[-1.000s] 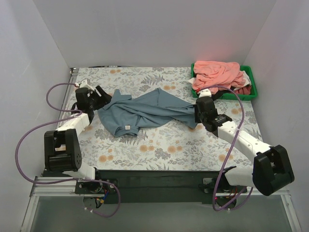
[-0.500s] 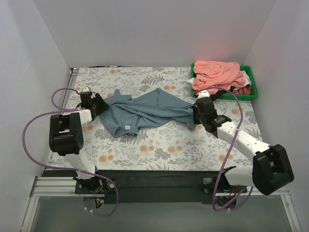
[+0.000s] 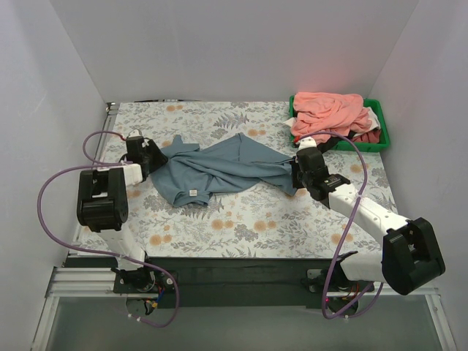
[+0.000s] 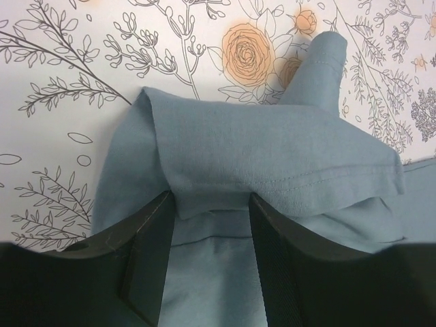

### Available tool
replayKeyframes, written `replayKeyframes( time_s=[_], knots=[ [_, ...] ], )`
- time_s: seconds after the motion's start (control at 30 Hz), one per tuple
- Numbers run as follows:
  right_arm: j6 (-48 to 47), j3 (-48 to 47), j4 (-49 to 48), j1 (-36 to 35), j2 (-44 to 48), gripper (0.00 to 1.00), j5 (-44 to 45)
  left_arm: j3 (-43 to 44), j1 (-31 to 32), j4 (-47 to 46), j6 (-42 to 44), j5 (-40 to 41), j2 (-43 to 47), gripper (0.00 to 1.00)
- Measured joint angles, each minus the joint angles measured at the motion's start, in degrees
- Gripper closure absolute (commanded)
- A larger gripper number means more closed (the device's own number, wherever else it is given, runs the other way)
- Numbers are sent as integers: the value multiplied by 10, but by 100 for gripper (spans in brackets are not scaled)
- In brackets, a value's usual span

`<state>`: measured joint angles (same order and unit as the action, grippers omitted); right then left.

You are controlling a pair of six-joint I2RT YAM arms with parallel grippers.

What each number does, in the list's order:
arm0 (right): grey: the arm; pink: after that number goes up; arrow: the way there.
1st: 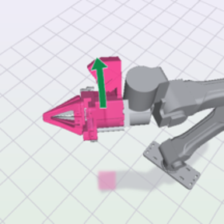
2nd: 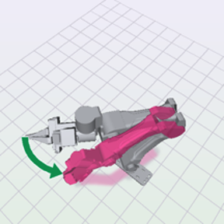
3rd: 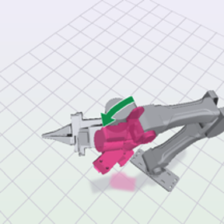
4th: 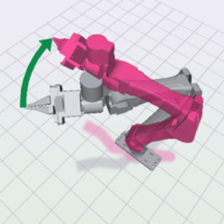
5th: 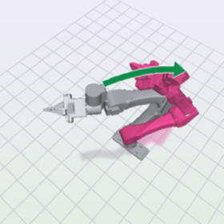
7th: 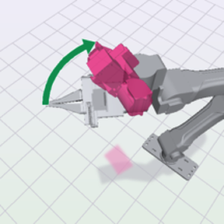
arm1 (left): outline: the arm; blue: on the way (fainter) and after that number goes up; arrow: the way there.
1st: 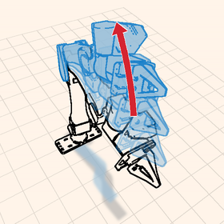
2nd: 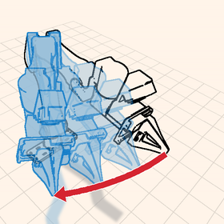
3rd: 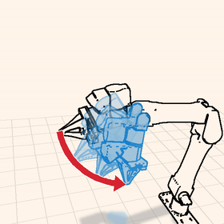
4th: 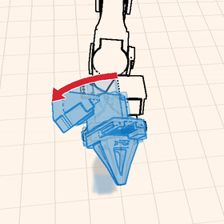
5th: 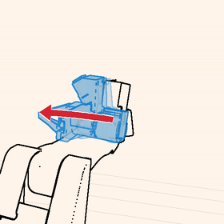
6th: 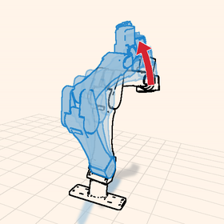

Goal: Fold and stack the t-shirts
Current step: Flatten the tshirt out

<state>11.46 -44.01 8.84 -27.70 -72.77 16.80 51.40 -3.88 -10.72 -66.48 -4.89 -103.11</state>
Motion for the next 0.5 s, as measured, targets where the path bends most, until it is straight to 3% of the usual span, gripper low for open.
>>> replayKeyframes(
  time_s=[0.13, 0.23, 0.47, 0.5],
  knots=[
    [1, 4, -2, 0, 0, 99, -3, 5, 3, -1, 0, 0, -8, 59],
    [1, 8, -2, 0, 0, 99, -5, 14, 5, 0, 0, 4, -15, 71],
    [1, 8, -3, 0, 0, 99, -5, 14, 11, 10, 1, 24, -16, 81],
    [1, 8, -3, 0, 0, 99, -5, 14, 11, 12, 2, 26, -16, 87]
  ],
)
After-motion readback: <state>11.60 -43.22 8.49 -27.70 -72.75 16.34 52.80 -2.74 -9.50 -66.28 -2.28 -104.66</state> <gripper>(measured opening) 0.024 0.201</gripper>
